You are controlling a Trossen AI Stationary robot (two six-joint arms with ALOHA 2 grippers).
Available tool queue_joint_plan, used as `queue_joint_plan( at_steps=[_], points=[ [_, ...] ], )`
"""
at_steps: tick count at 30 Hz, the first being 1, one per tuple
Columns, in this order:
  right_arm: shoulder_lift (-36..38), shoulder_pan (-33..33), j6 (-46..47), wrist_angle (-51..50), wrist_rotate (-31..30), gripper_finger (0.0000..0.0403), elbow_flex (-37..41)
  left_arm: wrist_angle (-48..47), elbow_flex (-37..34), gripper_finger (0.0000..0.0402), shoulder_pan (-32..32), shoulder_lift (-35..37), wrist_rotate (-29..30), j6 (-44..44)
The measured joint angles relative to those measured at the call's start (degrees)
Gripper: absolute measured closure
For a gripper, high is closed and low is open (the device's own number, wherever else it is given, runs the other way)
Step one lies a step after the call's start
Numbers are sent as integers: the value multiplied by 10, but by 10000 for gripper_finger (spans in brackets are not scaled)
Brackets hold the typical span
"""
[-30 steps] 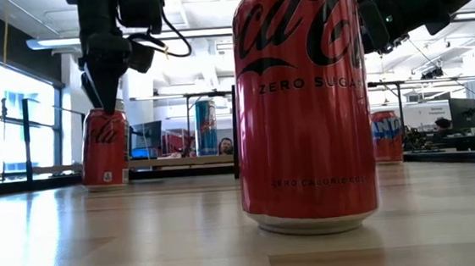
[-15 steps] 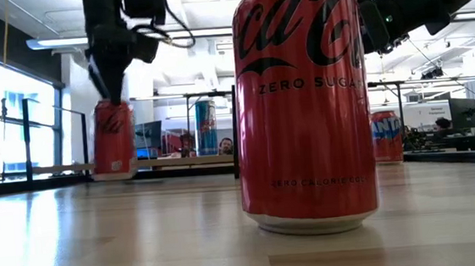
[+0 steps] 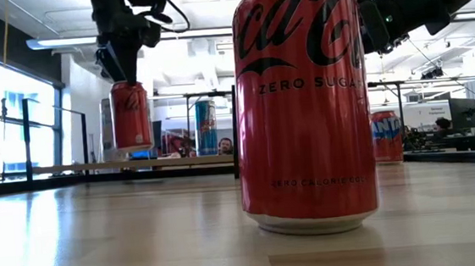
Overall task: Place canned beverage on shelf
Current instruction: Put the top red soda can on the shelf
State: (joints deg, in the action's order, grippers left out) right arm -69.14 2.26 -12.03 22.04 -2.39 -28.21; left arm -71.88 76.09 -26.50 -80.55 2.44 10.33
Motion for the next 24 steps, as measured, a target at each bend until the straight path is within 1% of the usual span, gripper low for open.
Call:
queue_joint_plan(
  at_steps=[5, 8, 11, 15, 24],
  points=[
    [0, 0, 0, 0, 0, 402, 0, 20, 15, 177, -46, -2, -1, -24],
    [0, 0, 0, 0, 0, 402, 0, 28, 38, 177, -68, -20, -2, -42],
    [0, 0, 0, 0, 0, 402, 0, 27, 73, 177, -84, -51, -2, -58],
    [0, 0, 1, 0, 0, 402, 0, 24, 121, 177, -104, -104, -3, -58],
    [0, 0, 0, -6, 0, 402, 0, 10, 212, 177, -139, -218, -3, -5]
  ],
)
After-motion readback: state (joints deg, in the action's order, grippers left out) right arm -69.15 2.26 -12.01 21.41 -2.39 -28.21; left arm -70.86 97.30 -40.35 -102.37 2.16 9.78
